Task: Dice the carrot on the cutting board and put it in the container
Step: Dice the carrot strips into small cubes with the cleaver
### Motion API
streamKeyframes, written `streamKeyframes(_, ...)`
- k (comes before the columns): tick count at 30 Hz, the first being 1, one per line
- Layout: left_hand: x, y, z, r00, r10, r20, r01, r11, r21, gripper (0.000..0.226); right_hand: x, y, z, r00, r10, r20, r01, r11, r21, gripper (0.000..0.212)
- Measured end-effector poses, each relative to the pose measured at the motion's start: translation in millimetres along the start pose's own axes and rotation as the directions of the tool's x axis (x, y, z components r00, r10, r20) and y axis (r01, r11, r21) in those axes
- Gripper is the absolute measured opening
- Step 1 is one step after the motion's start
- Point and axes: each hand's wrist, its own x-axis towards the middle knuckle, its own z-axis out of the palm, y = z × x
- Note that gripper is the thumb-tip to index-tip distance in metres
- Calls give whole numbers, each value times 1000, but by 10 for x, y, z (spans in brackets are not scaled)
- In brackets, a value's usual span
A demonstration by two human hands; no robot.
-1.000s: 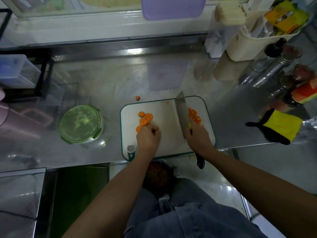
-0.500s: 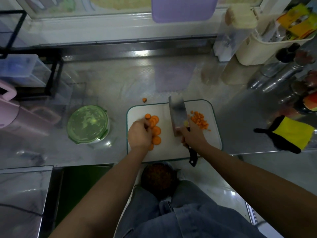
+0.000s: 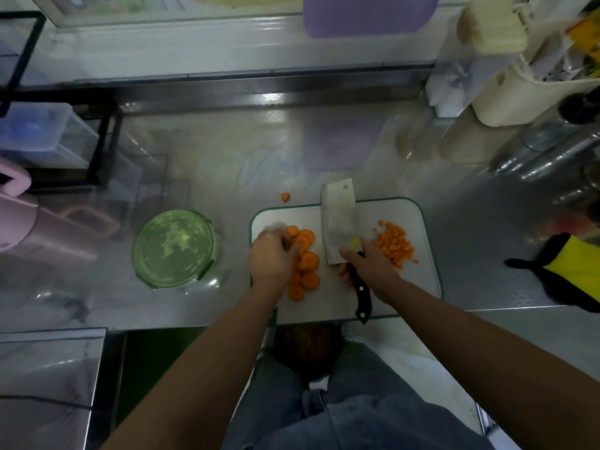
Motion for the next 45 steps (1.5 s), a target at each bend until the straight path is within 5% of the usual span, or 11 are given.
streamKeyframes(11, 90, -132, -170, 997, -47, -62, 52, 994, 92, 13, 26, -15, 18, 1000, -7, 0, 7, 1000, -9, 11)
streamKeyframes(16, 112, -46, -131, 970, 186, -158, -179, 982, 61, 19, 31, -23, -2, 999, -32, -44, 30, 999, -34, 17)
streamKeyframes(20, 176, 78, -114, 886, 451, 106, -462, 841, 281, 40, 24, -76, -48, 994, -60, -88, 61, 998, 8, 10)
streamKeyframes(25, 160, 76, -157, 858, 445, 256, -513, 725, 459, 51, 25, -146, -99, 993, -78, -94, 80, 997, 16, 10)
streamKeyframes(39, 205, 91, -202, 817, 521, 247, -575, 702, 420, 30, -55, -173, -65, 996, -59, -73, 59, 998, -3, 11)
streamKeyframes(45, 169, 169, -255, 908, 415, 54, -418, 904, 88, 7, -92, -157, -118, 992, -83, -97, 82, 997, -15, 9)
